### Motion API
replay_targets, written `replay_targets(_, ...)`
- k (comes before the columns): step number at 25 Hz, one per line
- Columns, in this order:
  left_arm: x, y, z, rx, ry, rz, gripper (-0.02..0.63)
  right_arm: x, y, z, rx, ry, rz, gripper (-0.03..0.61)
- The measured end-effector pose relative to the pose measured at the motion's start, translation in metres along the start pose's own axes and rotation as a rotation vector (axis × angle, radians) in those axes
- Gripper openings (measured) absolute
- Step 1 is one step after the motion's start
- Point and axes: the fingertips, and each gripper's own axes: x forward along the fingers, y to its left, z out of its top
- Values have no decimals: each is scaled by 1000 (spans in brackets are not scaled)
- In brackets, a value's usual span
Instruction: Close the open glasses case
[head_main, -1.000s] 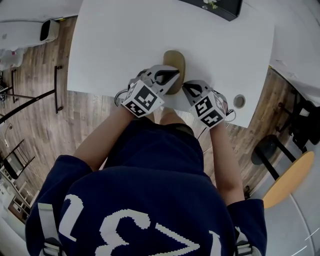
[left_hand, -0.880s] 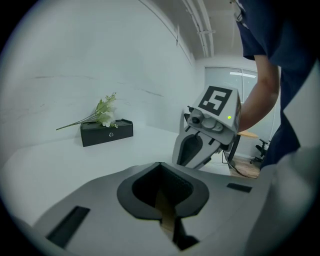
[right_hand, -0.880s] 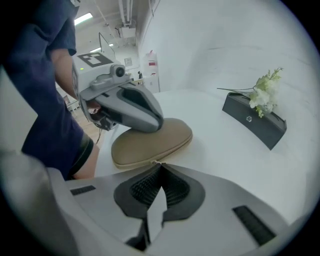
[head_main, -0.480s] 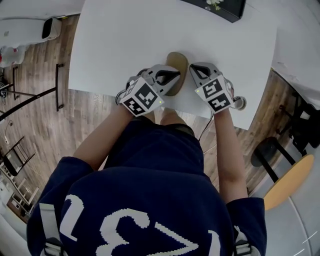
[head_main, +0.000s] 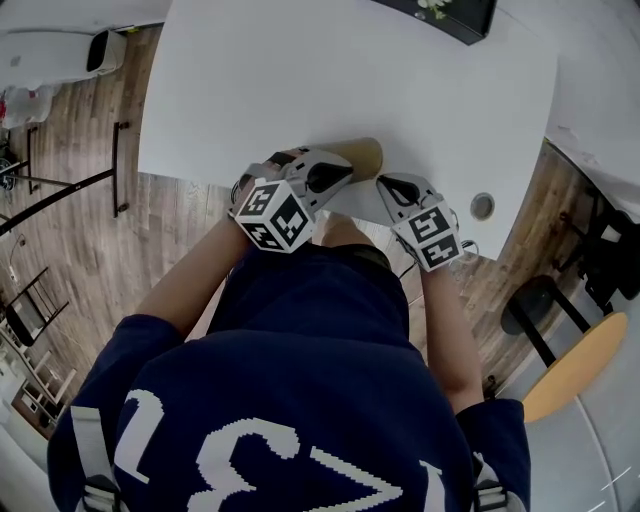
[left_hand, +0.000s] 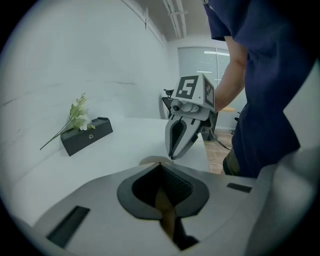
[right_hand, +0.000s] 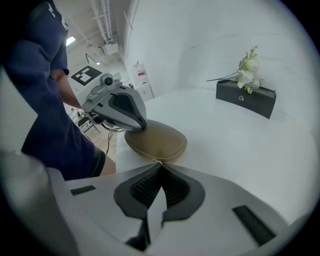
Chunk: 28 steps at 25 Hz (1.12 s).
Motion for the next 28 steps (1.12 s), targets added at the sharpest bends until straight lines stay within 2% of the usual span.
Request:
replay_targets(4, -2, 0, -1, -3, -8, -15, 12, -7, -40, -1, 0, 20, -95, 20)
replay_targets(5, -2, 0, -1, -2, -10, -16, 12, -12, -51, 1, -7, 26, -91, 20)
replay_targets(7, -2, 0, -1, -2, -11, -13, 12, -16, -54, 2, -70, 65, -12, 21)
replay_targets(9, -2, 0, -2, -2, -9, -7, 12, -14, -37, 1, -119, 89, 83, 21)
replay_targets(12, 0, 0, -1, 0, -10, -5, 12, -5, -8, 1, -155, 97, 125, 35)
replay_targets(14, -1, 0, -2, -1, -12, -6, 12, 1, 2, 3, -134, 85, 114, 138)
replay_targets(15, -1, -1, -2, -1, -13, -5, 12, 3, 5, 4, -108, 71, 107, 143)
replay_targets(16, -1, -1, -2, 0, -14, -3, 12, 2, 7, 4, -84, 56, 99, 140)
replay_targets(17, -2, -1, -2, 2, -14, 0, 12, 1, 9, 5, -65, 42, 93, 110)
replay_targets(18, -2, -1, -1, 4, -14, 3, 12, 0, 12, 6, -51, 32, 88, 49)
replay_targets(21, -3, 1, -1, 8, -14, 8, 12, 4, 15, 3, -34, 51, 48, 48)
replay_targets(23, -3, 0, -1, 8, -15, 8, 12, 9, 12, 0, -16, 67, 11, 71)
replay_targets(28, -2, 0, -2, 10, -16, 9, 12, 12, 8, 0, 99, 29, -61, 43)
